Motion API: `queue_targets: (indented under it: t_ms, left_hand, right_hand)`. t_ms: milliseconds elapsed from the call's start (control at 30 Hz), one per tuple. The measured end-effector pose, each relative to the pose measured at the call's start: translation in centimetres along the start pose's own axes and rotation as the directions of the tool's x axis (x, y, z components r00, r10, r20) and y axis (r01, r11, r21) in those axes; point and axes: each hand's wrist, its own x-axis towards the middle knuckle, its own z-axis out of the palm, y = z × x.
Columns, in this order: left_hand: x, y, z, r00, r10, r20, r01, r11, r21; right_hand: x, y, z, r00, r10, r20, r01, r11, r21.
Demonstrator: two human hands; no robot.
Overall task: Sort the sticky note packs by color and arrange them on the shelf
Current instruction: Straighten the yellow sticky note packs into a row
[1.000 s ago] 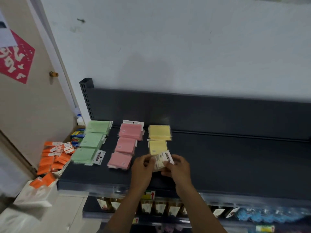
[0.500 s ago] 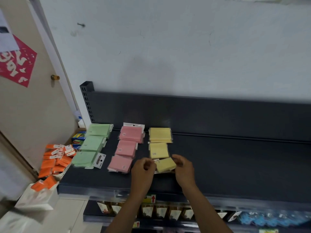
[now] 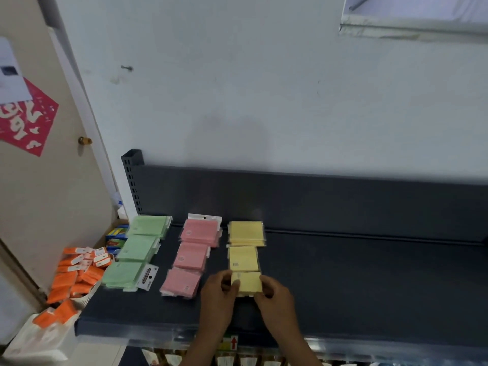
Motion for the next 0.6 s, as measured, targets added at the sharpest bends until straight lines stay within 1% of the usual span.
queue_targets:
  t_ms: [67, 167, 267, 333, 367, 467, 533, 600]
  left_hand:
    - [0.4, 0.4, 0.1, 1.000, -0.020, -0.014, 0.020, 1.000, -0.001]
    - [0.5, 1.0, 0.4, 0.997, -0.081, -0.012, 0.080, 0.995, -0.056]
    - [0.8, 1.7, 0.4, 0.989, -0.134, 0.056, 0.138, 0.986, -0.097]
    - [0.9, 2.1, 0.6, 0.988, -0.115, 0.103, 0.127, 0.985, -0.121]
    - [0.9, 2.1, 0.7, 0.988, -0.110, 0.105, 0.122, 0.986, -0.113]
    - [0.9, 1.7, 0.9, 0.979, -0.165, 0.117, 0.176, 0.980, -0.092]
    - [0.8, 2.0, 0.8, 0.976, -0.184, 0.116, 0.195, 0.976, -0.092]
    - [0.8, 2.6, 0.5, 0.978, -0.173, 0.115, 0.187, 0.975, -0.124]
  right_hand:
    - [0.6, -0.1, -0.6, 0.999, 0.029, 0.021, -0.030, 0.999, 0.045]
    - [2.1, -0.4, -1.9, 0.996, 0.094, 0.006, -0.094, 0.989, 0.111]
    - [2.7, -1.1, -1.8, 0.986, 0.136, 0.092, -0.153, 0.964, 0.218]
    - [2.2, -1.6, -0.9, 0.984, 0.107, 0.141, -0.139, 0.959, 0.245]
    - [1.8, -1.8, -0.4, 0.986, 0.077, 0.148, -0.113, 0.961, 0.254]
    - [0.7, -2.0, 0.5, 0.991, 0.031, 0.133, -0.067, 0.958, 0.280]
    - [0.8, -1.7, 0.7, 0.992, 0.039, 0.117, -0.073, 0.953, 0.295]
    - [1.3, -1.7, 0.4, 0.989, 0.078, 0.122, -0.113, 0.942, 0.317]
